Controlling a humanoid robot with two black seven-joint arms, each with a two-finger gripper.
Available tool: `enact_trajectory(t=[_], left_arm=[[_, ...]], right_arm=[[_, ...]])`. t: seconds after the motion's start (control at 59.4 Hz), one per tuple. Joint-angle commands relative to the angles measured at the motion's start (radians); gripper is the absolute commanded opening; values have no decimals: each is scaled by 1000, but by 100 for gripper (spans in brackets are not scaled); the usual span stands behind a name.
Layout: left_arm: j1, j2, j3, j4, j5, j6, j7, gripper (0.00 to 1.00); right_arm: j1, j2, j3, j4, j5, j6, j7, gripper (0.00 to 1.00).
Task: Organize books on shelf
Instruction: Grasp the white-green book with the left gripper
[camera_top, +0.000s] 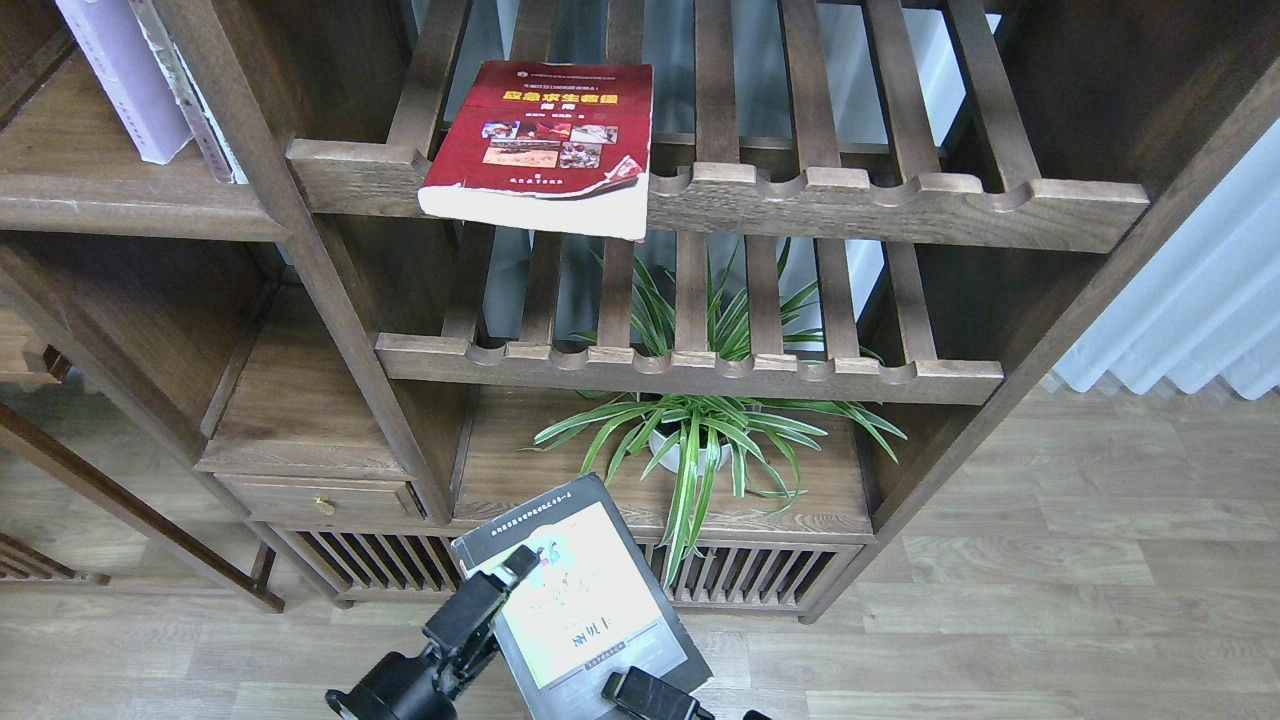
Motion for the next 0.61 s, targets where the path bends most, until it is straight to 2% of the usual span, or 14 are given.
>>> enact_trajectory(t=[0.0,0.017,0.05,0.067,0.101,0.151,0.168,0.185,0.219,0.387,0.454,0.589], left_arm=[[-1,4,1,10,-19,0,-4,7],[-1,6,1,10,-20,0,-1,7],[0,12,1,13,-32,0,4,6],[0,14,3,12,-32,0,4,5],[0,24,1,7,-32,0,6,5],[2,41,-8,6,-32,0,6,4],[2,44,-10,6,-32,0,6,4],[3,75,-25,-3,-34,0,6,4],[5,96,-37,-11,-34,0,6,3],[48,221,-160,-111,-34,0,9,3],[96,302,-273,-183,-34,0,10,3],[172,426,-519,-246,-29,0,15,3]], right_arm=[[0,0,-4,0,5,0,5,8],[0,0,-4,0,5,0,5,9],[0,0,-11,3,5,0,5,25],[0,0,-13,3,3,0,5,28],[2,0,-25,6,-5,0,5,45],[3,0,-37,15,-12,0,5,59],[2,0,-39,15,-14,0,5,60],[2,0,-42,21,-21,0,5,71],[2,0,-42,25,-23,0,6,77],[8,0,-40,26,-23,0,10,93],[6,0,-39,25,-21,0,11,98],[11,0,-31,15,-14,0,13,99]])
